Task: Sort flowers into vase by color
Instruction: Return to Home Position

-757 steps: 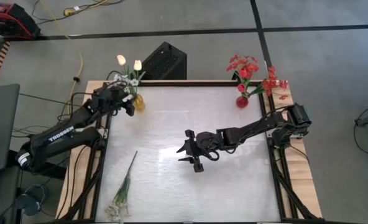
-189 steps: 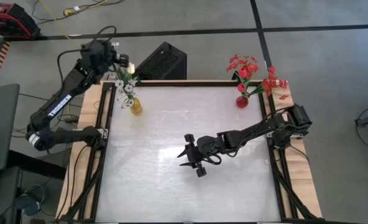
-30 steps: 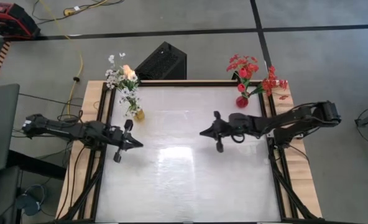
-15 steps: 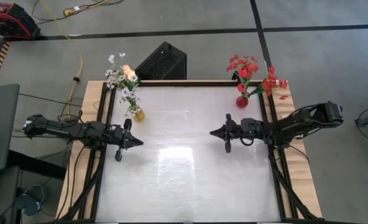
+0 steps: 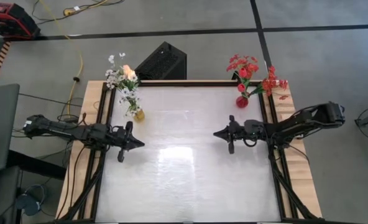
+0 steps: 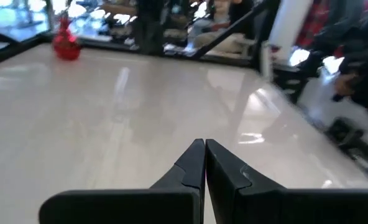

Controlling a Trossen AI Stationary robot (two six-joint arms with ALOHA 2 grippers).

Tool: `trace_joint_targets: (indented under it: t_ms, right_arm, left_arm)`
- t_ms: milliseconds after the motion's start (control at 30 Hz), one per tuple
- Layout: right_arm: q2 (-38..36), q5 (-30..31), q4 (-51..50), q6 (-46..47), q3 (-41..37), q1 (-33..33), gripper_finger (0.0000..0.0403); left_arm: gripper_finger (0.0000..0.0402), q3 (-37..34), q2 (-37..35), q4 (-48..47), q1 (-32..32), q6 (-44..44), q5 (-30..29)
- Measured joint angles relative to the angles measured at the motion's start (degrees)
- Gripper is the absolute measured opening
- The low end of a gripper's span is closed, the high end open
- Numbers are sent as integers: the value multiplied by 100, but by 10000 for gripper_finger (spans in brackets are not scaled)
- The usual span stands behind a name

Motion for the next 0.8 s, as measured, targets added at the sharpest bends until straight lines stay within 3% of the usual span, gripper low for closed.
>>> trace_joint_targets:
  t_ms: [200, 800]
  right_arm:
    - [-644, 0, -194, -20, -176, -2, 21]
    - [-3012, 349, -3131, -18, -185, -2, 22]
  left_arm:
    - [0, 0, 0, -252, 2, 198, -506]
    - [0, -2, -1, -446, 4, 742, -691]
